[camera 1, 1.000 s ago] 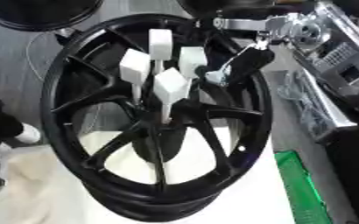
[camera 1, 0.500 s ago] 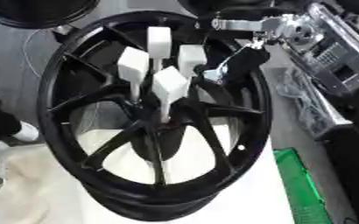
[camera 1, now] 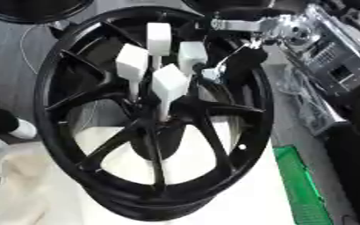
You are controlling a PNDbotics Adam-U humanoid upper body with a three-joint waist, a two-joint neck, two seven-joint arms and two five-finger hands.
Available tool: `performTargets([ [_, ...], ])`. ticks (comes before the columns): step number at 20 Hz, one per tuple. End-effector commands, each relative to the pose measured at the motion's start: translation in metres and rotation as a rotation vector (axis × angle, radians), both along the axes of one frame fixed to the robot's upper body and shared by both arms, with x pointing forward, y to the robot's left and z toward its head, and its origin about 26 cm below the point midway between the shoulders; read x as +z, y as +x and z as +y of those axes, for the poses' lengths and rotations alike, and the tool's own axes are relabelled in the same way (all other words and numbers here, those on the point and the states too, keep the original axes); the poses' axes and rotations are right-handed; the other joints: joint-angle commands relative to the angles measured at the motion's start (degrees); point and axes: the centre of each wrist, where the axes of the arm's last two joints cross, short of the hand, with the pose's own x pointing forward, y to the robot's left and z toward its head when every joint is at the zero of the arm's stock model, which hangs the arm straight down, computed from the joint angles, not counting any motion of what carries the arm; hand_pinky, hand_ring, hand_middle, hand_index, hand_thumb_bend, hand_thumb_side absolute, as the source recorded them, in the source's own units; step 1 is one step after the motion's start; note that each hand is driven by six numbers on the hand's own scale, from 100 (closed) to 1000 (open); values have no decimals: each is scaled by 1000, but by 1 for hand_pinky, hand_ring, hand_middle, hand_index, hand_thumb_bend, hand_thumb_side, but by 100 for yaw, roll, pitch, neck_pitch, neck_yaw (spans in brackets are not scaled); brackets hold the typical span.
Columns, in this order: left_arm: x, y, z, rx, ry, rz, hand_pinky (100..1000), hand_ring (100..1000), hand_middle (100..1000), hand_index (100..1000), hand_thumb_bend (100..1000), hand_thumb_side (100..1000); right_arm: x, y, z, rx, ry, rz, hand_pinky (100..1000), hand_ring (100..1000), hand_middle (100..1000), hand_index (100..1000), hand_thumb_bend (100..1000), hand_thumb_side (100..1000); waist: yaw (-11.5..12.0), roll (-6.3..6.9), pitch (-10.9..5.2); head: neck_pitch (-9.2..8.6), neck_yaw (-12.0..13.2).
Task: Pull the pin out of the wheel hub.
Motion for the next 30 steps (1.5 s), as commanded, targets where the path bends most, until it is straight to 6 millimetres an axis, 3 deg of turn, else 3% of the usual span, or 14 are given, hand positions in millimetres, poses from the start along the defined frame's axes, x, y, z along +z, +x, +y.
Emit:
performTargets([
  [1,12,-1,1,-4,36,-30,622,742,669,772,100,874,10,1,-6,-16,-5,-30,921,908,817,969,142,315,9,19,-82,-11,-27],
  [20,12,-2,0,-3,28,-34,623,743,669,772,100,871,-4,8,-11,-45,-19,32,904,878,709,890,100,369,119,26,-97,-11,-167],
  [27,12,-2,1,-2,26,-34,623,743,669,772,100,870,-4,8,-13,-53,6,37,881,826,567,767,100,406,124,23,-101,-11,-178],
  [30,11,-2,1,1,25,-33,624,743,669,772,100,869,-1,6,-14,-64,39,26,857,774,502,698,100,378,118,21,-116,-11,-176],
])
